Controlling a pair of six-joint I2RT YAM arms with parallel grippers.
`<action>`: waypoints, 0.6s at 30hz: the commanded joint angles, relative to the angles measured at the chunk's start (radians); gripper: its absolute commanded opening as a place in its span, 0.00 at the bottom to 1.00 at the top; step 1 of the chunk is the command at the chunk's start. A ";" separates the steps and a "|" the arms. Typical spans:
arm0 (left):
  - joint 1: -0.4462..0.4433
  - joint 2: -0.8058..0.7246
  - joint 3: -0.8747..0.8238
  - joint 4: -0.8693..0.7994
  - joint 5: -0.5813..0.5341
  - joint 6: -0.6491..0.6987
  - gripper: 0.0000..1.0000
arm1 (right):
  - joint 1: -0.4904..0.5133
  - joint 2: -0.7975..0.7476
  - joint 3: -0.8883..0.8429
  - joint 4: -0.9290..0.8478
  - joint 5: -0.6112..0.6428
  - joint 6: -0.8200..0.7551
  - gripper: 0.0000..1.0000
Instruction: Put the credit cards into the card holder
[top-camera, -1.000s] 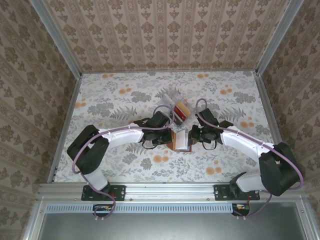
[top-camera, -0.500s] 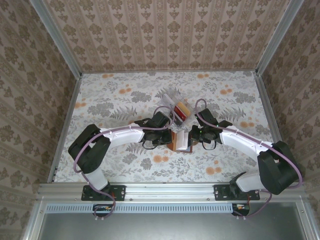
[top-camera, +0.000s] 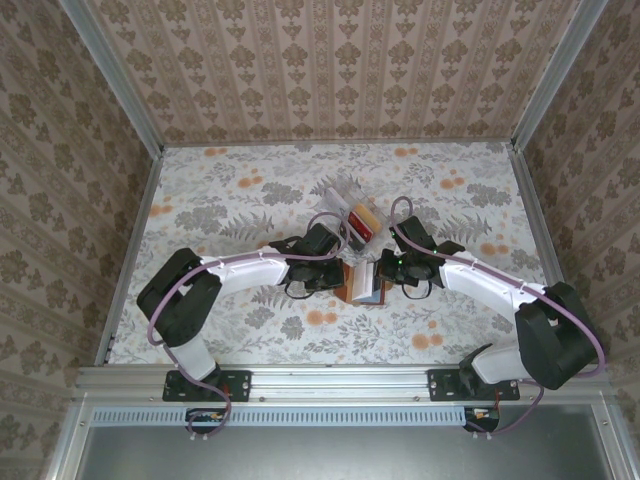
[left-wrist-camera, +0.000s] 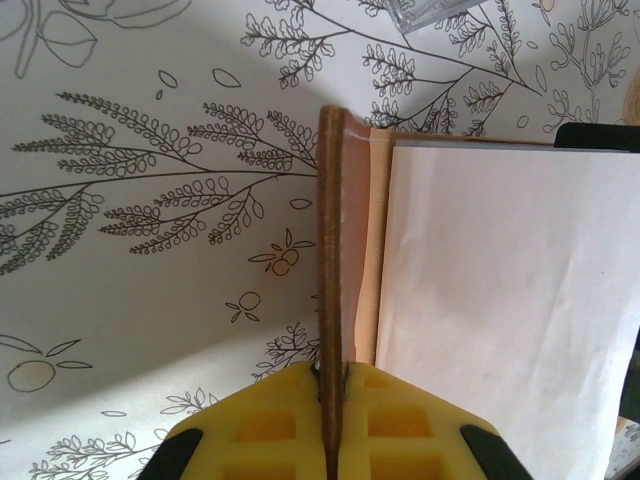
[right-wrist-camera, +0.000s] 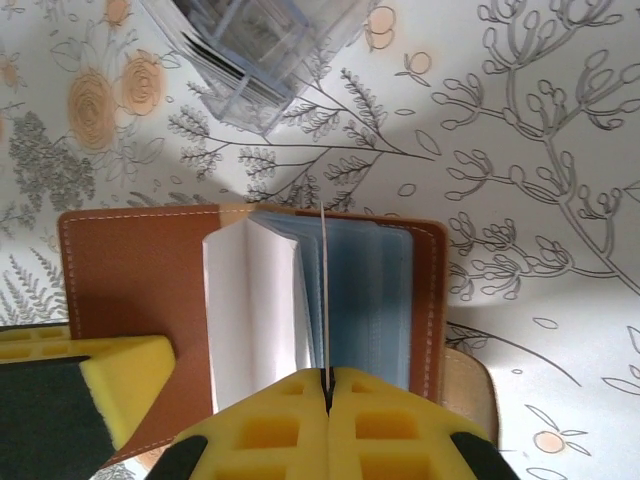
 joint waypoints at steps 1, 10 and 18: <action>0.000 0.014 -0.020 0.036 0.033 -0.002 0.00 | 0.007 -0.040 0.006 0.044 -0.057 0.034 0.00; 0.000 -0.003 -0.072 0.127 0.080 -0.048 0.00 | 0.036 -0.026 -0.016 0.104 -0.097 0.071 0.00; -0.004 -0.020 -0.086 0.110 0.048 -0.052 0.08 | 0.062 0.047 -0.059 0.147 -0.049 0.100 0.00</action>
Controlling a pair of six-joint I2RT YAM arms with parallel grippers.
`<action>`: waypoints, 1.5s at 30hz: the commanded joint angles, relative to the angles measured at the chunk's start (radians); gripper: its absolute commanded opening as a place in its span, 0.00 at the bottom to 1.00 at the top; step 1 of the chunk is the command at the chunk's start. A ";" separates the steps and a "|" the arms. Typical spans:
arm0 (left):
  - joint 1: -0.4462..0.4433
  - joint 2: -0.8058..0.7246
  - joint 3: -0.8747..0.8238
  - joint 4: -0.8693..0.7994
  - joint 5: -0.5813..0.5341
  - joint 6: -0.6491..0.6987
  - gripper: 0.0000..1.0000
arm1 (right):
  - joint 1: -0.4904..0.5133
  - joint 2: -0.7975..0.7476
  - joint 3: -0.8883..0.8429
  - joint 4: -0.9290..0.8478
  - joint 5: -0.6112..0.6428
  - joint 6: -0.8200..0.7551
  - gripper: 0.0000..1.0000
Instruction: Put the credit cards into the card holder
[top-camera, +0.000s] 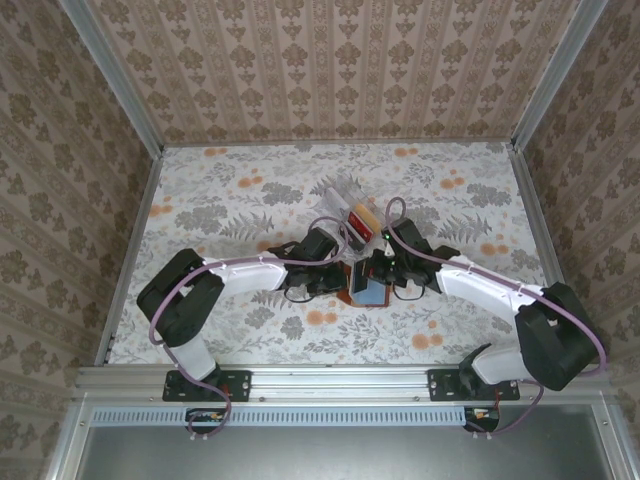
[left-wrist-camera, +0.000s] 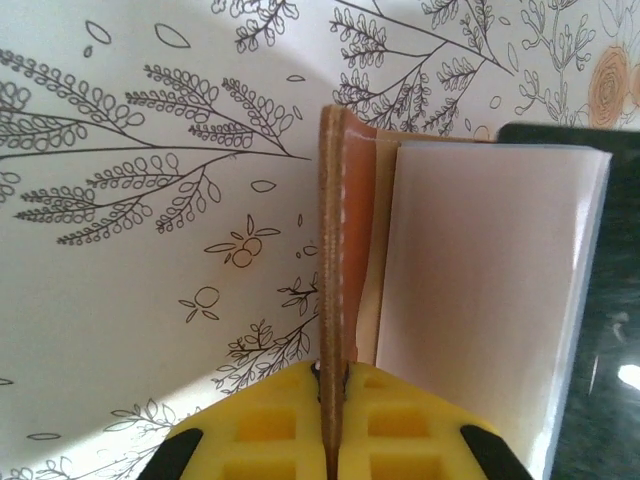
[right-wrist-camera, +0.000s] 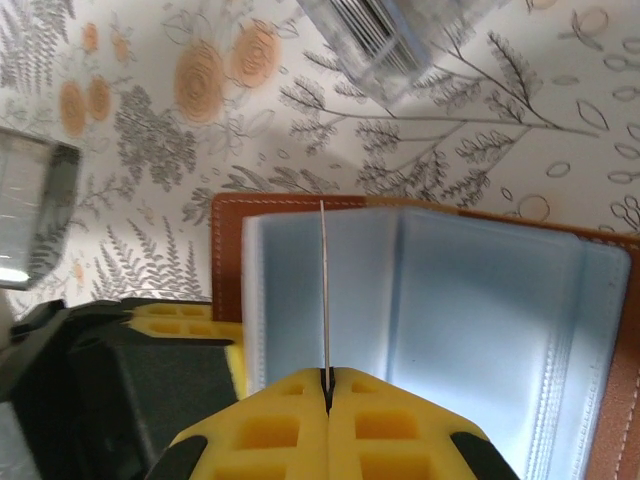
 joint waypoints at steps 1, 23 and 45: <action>-0.005 -0.026 -0.018 -0.029 -0.027 -0.010 0.12 | 0.004 0.052 -0.032 0.024 0.021 0.026 0.00; -0.026 -0.012 -0.001 -0.098 -0.094 0.010 0.00 | 0.015 -0.009 -0.044 0.097 -0.012 0.035 0.00; -0.032 -0.148 -0.030 -0.194 -0.293 -0.013 0.57 | 0.032 0.152 -0.066 0.079 0.021 0.027 0.00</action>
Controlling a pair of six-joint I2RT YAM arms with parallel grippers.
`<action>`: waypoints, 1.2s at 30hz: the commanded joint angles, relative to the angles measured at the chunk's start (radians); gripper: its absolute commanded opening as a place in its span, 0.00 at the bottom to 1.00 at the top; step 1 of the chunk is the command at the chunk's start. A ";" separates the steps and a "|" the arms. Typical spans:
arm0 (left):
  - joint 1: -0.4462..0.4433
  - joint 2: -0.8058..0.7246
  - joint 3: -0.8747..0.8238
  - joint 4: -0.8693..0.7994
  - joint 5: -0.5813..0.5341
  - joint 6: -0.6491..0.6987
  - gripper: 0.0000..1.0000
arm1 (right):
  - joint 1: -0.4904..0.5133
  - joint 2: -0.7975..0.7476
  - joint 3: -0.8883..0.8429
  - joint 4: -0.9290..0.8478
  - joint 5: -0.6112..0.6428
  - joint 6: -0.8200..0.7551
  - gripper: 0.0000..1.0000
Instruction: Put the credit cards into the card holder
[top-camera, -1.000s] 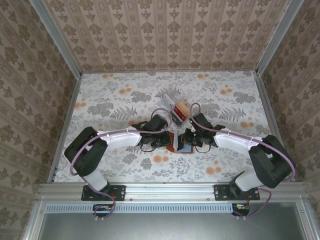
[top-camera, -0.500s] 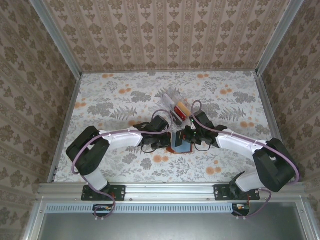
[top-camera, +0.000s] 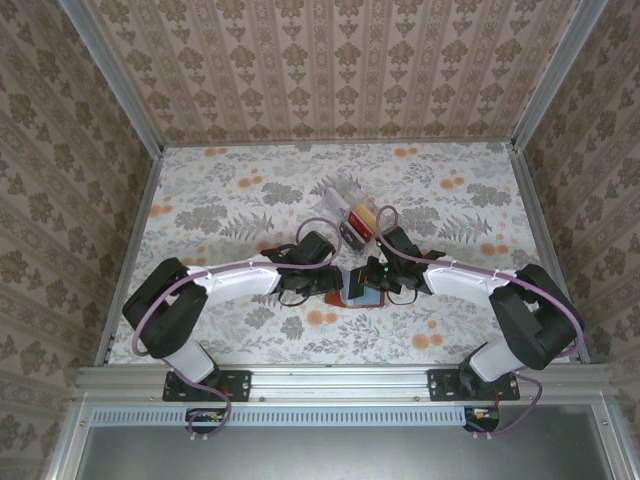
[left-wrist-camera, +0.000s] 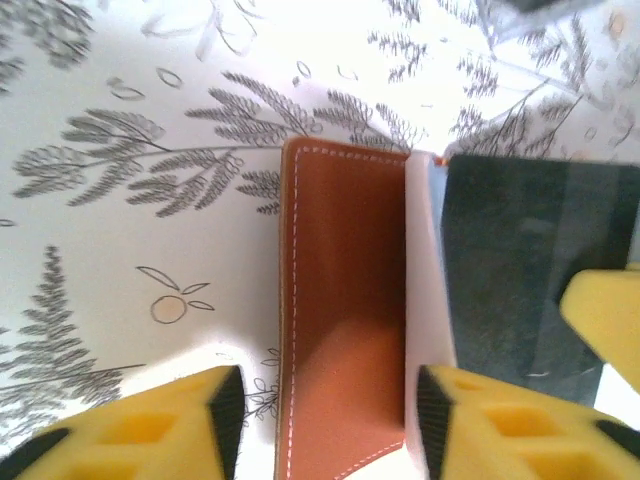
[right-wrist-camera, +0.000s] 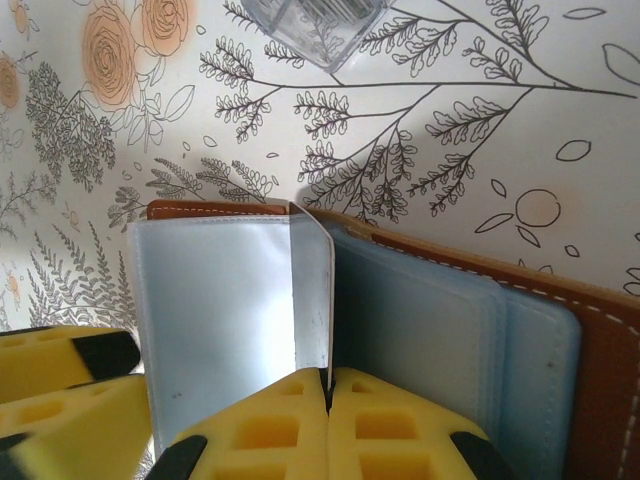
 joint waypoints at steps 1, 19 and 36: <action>-0.010 -0.049 -0.017 -0.041 -0.084 -0.005 0.61 | 0.010 0.028 -0.028 -0.040 0.021 0.000 0.00; 0.003 0.102 0.056 -0.048 -0.025 0.072 0.28 | -0.009 -0.078 -0.042 -0.032 -0.014 0.015 0.00; -0.002 0.137 0.047 -0.067 -0.018 0.072 0.17 | -0.029 0.029 -0.158 0.168 -0.108 0.059 0.00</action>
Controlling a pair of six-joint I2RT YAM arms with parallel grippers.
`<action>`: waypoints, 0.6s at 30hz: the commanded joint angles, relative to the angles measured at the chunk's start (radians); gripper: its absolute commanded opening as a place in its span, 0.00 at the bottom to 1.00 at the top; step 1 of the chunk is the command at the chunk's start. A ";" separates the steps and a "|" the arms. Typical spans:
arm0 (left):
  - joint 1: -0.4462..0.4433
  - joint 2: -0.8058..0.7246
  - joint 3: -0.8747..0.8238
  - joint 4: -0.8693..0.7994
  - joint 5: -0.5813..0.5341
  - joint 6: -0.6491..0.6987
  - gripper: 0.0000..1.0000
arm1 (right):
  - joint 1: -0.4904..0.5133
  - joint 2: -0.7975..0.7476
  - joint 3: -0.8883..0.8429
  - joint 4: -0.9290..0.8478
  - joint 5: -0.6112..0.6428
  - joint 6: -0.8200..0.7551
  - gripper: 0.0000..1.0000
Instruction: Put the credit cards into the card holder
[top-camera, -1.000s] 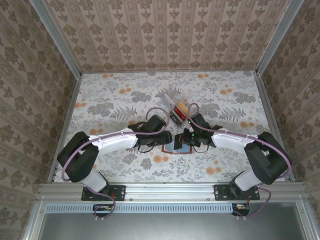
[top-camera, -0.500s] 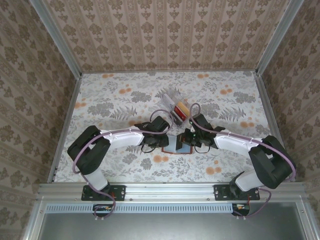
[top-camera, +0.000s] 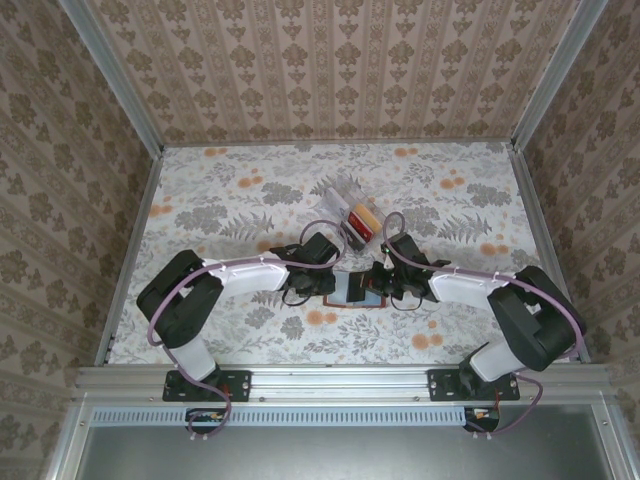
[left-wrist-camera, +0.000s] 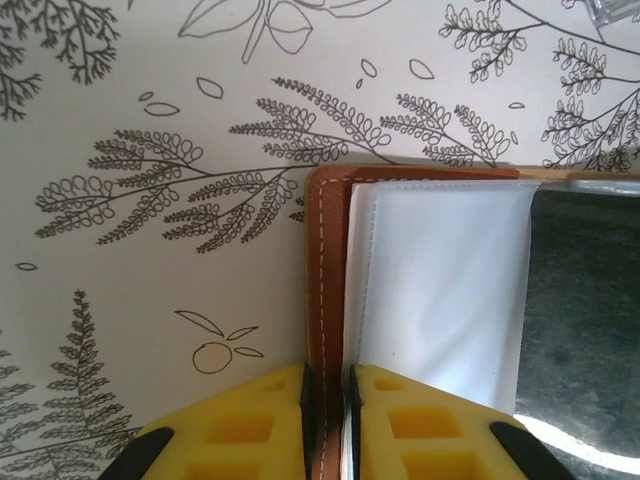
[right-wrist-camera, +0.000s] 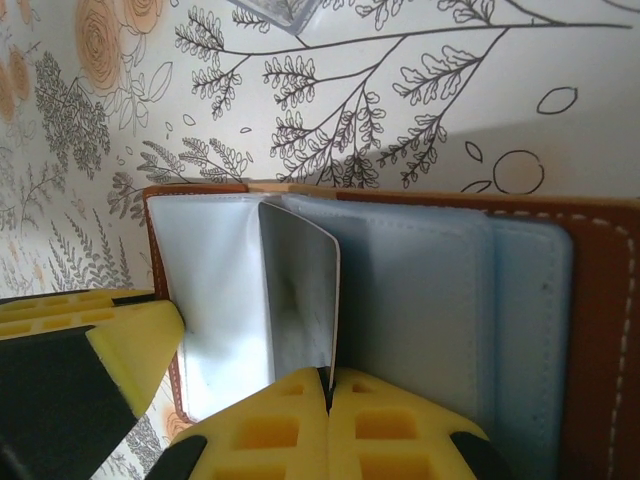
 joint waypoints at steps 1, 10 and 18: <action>-0.005 0.035 0.012 -0.041 0.009 0.012 0.17 | 0.005 0.039 -0.046 0.020 -0.024 0.025 0.00; -0.006 0.040 0.020 -0.046 0.007 0.014 0.17 | 0.009 0.093 -0.018 0.053 -0.093 -0.003 0.00; -0.005 0.036 0.019 -0.056 -0.004 0.010 0.17 | 0.005 0.040 0.002 -0.062 -0.056 -0.058 0.00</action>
